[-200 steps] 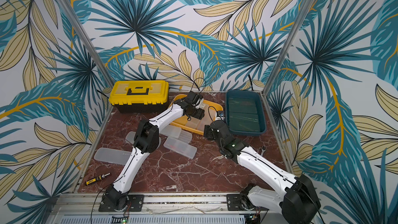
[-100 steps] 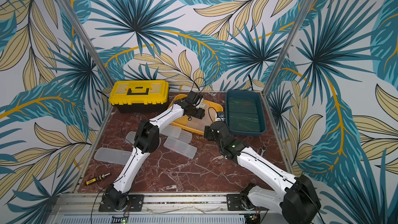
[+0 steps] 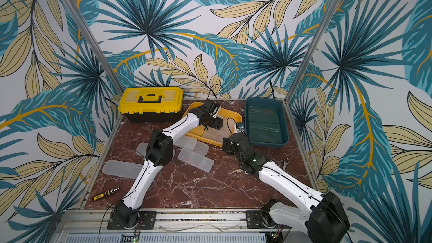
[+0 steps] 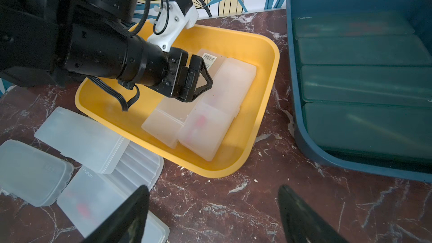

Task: Place the pencil cases by color into the storage box
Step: Place the pencil case at the storage box.

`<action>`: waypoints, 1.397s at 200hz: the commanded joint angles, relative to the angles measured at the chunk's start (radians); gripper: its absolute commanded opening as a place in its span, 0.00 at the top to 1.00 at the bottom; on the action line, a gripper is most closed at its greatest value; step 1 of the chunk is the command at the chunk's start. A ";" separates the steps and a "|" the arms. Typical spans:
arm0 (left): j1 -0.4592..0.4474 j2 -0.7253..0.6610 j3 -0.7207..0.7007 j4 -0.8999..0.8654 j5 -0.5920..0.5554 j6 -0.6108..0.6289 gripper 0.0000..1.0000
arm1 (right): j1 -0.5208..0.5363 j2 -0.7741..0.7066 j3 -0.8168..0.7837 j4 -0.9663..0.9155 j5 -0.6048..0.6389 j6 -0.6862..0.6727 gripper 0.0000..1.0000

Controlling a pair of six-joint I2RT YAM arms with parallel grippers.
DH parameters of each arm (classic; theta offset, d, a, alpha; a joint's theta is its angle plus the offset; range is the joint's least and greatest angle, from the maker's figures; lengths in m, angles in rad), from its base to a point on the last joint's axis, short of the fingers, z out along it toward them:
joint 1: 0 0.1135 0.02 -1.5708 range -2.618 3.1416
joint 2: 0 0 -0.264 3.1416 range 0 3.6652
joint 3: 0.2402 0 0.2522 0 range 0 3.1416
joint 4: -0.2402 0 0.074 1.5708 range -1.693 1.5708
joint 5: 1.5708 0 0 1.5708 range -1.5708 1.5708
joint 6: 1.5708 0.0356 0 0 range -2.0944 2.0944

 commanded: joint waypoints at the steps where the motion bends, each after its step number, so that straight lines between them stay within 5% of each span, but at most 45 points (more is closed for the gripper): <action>1: 0.001 -0.006 0.052 0.008 0.046 -0.011 0.15 | -0.003 -0.015 -0.017 0.015 0.009 -0.012 0.14; 103: -0.002 -0.039 0.048 0.017 0.206 -0.063 0.13 | -0.003 -0.097 -0.018 -0.023 0.009 -0.008 0.14; 184: 0.023 -0.175 -0.023 0.014 0.118 -0.035 0.12 | -0.003 -0.132 -0.006 -0.047 -0.011 -0.036 0.14; 279: 0.124 -0.614 -0.447 0.014 -0.018 -0.136 0.09 | -0.002 -0.116 -0.009 -0.066 -0.186 -0.139 0.13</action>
